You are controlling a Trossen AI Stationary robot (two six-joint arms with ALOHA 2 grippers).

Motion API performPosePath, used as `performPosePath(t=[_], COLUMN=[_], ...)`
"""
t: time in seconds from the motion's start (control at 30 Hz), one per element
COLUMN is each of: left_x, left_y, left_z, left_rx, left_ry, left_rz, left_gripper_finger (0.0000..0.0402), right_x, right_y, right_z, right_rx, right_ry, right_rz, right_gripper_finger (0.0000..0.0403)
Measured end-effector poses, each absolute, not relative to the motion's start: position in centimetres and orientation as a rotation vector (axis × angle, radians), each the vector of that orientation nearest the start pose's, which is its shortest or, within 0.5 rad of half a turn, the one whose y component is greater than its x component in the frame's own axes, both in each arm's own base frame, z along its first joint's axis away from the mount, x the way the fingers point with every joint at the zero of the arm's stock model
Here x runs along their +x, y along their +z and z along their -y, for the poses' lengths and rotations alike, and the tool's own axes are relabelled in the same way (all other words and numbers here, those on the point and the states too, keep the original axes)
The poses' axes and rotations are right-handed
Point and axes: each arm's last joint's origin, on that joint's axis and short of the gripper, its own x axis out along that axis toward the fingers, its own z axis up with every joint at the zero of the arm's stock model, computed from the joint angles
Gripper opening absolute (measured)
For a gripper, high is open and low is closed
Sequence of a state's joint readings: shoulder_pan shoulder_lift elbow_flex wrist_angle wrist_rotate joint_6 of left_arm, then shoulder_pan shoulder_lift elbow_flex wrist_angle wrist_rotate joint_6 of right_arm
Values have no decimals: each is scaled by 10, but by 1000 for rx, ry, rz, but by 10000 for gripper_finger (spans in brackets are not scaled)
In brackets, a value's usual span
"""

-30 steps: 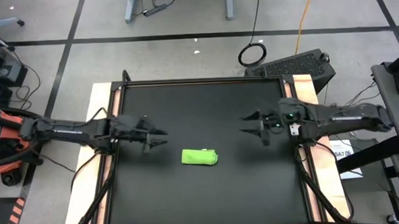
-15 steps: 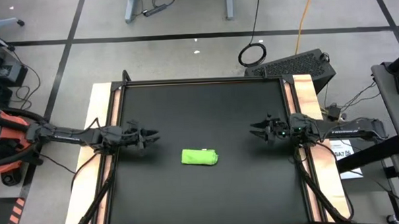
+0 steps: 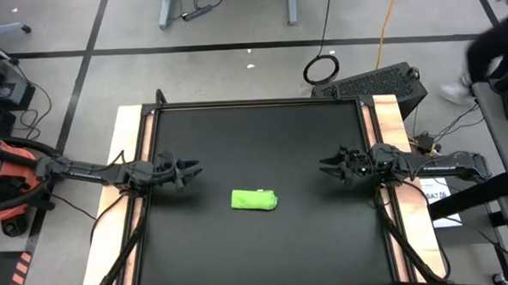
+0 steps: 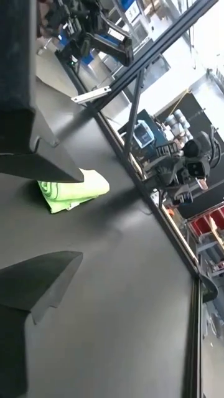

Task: Roll towel
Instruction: Return to Home Position

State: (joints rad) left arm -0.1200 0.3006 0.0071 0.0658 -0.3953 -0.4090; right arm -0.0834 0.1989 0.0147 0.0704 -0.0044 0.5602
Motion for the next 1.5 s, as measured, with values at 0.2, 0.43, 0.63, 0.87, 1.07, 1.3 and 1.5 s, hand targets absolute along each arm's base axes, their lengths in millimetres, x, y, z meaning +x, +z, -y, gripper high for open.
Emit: performPosePath(t=[0.2, 0.43, 0.63, 0.87, 1.07, 1.3, 1.5], left_x=[112, 112, 112, 112, 112, 112, 112], left_y=[147, 147, 147, 147, 147, 147, 146], left_z=[3, 3, 3, 3, 3, 3, 3], left_rx=[-323, -324, -324, -324, -325, -325, -325], left_ry=[299, 294, 294, 293, 293, 293, 292], left_rz=[-168, -170, -170, -170, -170, -170, -170], left_gripper_finger=[183, 183, 183, 183, 183, 183, 183], right_x=[109, 109, 109, 109, 109, 109, 109], right_y=[159, 159, 159, 159, 159, 159, 159], right_z=[9, 9, 9, 9, 9, 9, 9], right_rx=[562, 561, 561, 561, 561, 561, 561], right_ry=[-110, -111, -111, -111, -111, -112, -112], right_rz=[-88, -88, -88, -88, -88, -89, -88], right_gripper_finger=[180, 180, 180, 181, 181, 181, 181])
